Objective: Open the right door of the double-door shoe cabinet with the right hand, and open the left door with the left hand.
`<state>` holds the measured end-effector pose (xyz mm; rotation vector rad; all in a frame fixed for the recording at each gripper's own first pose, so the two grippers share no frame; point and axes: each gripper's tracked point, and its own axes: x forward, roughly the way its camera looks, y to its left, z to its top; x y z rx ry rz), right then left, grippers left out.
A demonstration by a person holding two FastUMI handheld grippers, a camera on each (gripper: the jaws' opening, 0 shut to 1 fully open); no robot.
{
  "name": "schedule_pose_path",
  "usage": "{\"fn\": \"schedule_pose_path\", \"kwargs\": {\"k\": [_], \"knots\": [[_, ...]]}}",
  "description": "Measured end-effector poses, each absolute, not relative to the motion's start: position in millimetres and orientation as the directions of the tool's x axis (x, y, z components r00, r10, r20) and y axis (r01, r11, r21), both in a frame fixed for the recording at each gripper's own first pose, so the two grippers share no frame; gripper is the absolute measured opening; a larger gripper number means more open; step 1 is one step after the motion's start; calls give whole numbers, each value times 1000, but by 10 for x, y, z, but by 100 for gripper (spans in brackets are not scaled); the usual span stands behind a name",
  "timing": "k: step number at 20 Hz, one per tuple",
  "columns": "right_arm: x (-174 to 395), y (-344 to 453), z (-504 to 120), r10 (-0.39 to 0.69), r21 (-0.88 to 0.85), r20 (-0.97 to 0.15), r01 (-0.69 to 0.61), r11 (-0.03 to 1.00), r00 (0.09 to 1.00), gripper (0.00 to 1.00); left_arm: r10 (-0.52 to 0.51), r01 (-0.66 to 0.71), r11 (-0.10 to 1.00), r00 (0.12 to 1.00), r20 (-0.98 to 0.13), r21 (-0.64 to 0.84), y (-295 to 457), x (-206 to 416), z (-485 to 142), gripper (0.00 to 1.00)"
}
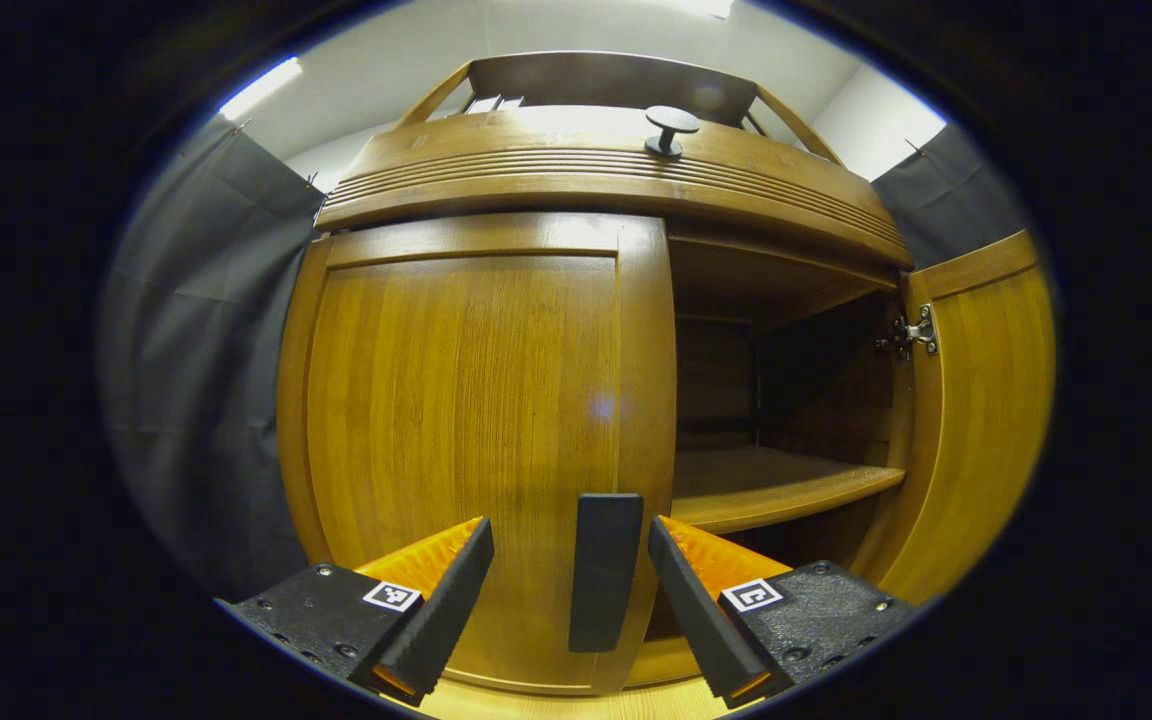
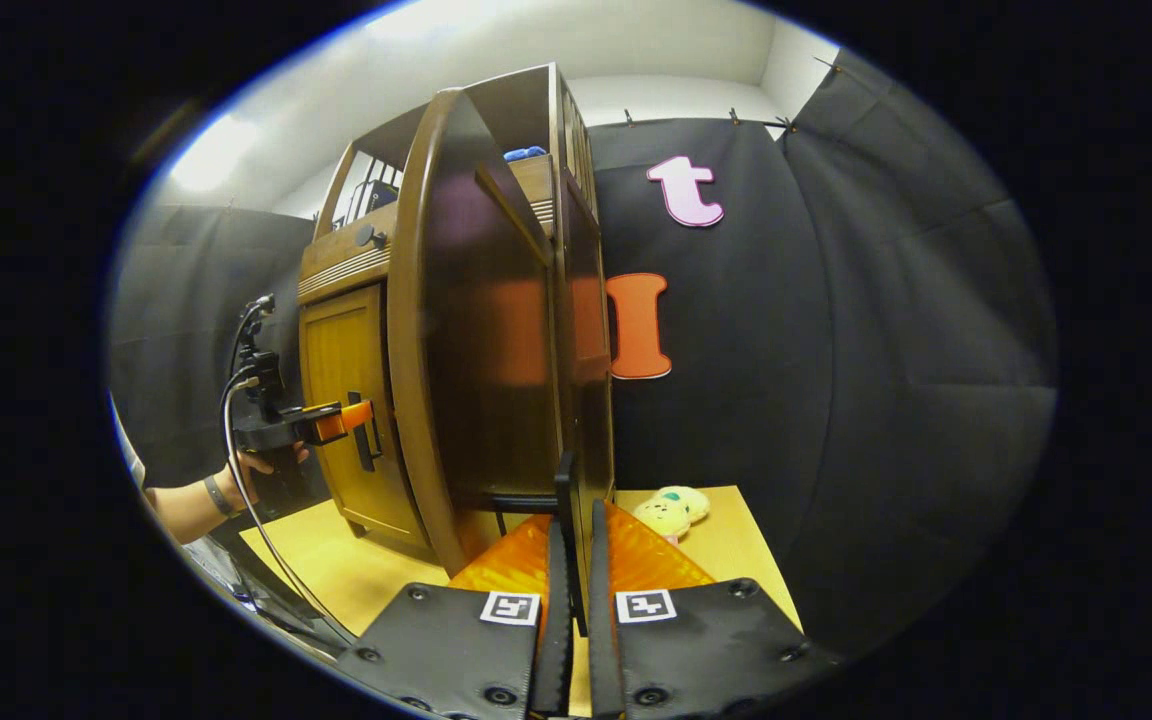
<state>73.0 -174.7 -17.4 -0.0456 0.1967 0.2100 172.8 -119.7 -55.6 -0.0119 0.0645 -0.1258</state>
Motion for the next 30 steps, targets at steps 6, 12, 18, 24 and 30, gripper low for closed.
{"fn": "schedule_pose_path", "kwargs": {"k": [6,12,18,24,30], "knots": [[687,-1731,-183,179,-26,-199,-188,982,964,17,-136,135,991,986,-97,-24,-1256,1859,-718,92],[463,-1838,-234,102,-18,-230,-109,994,968,30,-164,163,986,983,-78,-27,-1279,1874,-687,89],[7,-1948,4,-74,-71,-158,63,995,985,29,-179,177,983,982,-62,-41,-1261,1876,-662,83],[-143,-1754,205,-144,-64,-101,138,988,984,39,-205,206,978,977,-57,18,-1443,1904,-615,40],[-111,-1482,108,-130,-68,-89,124,990,987,92,-192,193,981,977,-88,-4,-1426,1873,-650,25]]}}
